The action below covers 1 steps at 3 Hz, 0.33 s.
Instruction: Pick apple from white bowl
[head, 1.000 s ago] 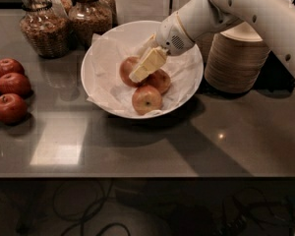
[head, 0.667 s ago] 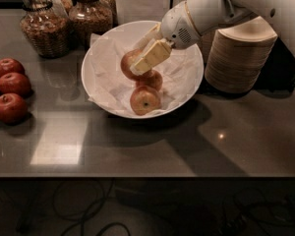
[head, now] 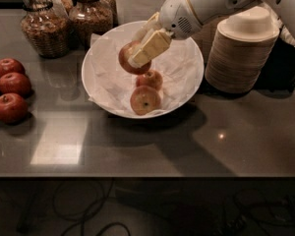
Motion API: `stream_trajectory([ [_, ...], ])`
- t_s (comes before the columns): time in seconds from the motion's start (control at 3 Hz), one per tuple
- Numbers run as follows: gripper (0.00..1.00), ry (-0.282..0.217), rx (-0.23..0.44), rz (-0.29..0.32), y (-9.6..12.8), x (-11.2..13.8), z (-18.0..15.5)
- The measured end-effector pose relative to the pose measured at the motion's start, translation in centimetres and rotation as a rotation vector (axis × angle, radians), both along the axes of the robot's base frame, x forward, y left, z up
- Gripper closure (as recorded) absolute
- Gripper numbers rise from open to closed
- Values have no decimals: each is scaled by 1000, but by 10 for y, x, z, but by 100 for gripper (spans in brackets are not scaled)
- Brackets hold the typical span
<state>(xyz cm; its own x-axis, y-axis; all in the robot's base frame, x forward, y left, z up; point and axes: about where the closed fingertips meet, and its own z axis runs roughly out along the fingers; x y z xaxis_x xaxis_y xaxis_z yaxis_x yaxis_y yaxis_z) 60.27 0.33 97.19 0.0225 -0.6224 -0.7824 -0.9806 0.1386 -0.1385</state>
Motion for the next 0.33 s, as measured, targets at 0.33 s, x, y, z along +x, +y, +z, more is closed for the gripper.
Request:
stream_trajectory([
  [0.33, 100, -2, 0, 0, 0, 0, 1],
])
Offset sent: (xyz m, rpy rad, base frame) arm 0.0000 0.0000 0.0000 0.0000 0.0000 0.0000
